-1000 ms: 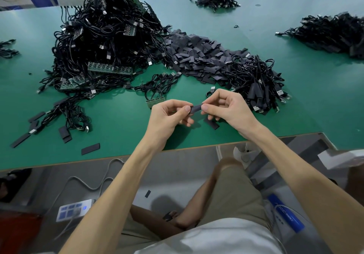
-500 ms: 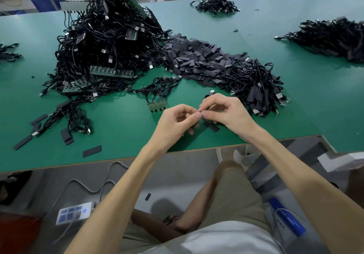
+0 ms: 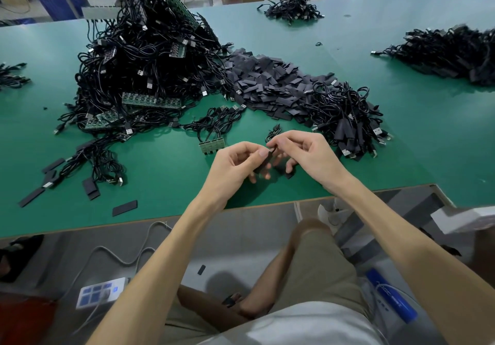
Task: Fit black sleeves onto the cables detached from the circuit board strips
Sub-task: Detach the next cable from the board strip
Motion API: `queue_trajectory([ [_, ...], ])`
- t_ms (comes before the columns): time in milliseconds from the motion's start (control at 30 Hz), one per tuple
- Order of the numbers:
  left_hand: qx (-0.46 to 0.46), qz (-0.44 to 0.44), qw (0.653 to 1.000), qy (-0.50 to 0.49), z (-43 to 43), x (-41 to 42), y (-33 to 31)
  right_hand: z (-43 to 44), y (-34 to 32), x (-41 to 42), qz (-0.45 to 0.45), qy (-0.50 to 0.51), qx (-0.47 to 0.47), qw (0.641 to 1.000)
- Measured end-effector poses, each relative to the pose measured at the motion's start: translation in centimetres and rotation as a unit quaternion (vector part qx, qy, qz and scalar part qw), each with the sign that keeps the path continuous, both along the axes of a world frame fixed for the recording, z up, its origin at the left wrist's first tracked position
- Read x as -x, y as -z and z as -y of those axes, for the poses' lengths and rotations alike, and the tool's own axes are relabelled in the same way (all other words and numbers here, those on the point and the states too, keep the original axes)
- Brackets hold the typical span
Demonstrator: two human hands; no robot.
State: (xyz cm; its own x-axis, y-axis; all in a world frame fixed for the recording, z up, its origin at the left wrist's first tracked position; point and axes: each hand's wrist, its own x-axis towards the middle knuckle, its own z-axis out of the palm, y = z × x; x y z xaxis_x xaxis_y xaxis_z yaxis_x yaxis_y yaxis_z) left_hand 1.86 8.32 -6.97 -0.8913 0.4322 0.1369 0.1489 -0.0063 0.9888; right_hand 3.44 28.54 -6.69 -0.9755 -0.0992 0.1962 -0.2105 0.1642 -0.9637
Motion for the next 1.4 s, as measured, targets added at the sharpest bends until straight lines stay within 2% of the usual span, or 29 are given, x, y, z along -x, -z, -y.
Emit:
queue_trajectory([
  [200, -0.008, 0.020, 0.997, -0.075, -0.3, 0.4, 0.2, -0.2, -0.6, -0.4, -0.012, -0.005, 0.027, 1.000],
  [333, 0.002, 0.043, 0.995, -0.087, -0.8, 0.6, 0.2, -0.2, -1.0, -0.7, 0.001, -0.003, 0.045, 0.999],
  [500, -0.010, 0.176, 0.984, -0.039, -0.7, 2.1, -1.0, 0.0, -1.2, -0.8, 0.007, -0.036, 0.024, 0.999],
  [600, -0.014, 0.190, 0.982, 0.001, -1.5, 2.6, -1.5, 0.0, -1.2, -0.8, 0.015, -0.041, 0.026, 0.999],
  [767, -0.101, 0.264, 0.959, -0.037, -2.7, 3.9, -3.4, -0.3, -1.0, -0.5, 0.023, 0.019, 0.086, 0.996],
  [867, -0.119, 0.283, 0.951, -0.014, -3.7, 4.7, -5.5, -0.3, -0.9, -0.3, 0.058, 0.072, 0.123, 0.988],
  [1100, -0.195, 0.250, 0.946, 0.060, -10.2, 5.3, -11.0, 0.5, -0.9, -0.3, 0.072, 0.051, 0.025, 0.996],
  [1267, -0.091, 0.207, 0.974, -0.003, -10.9, 5.2, -9.2, 0.5, -1.3, -0.6, 0.072, 0.057, 0.037, 0.995],
  [1400, -0.001, 0.107, 0.994, -0.032, -6.5, 5.2, -7.5, 0.5, -1.2, -0.6, 0.062, 0.046, 0.019, 0.997],
])
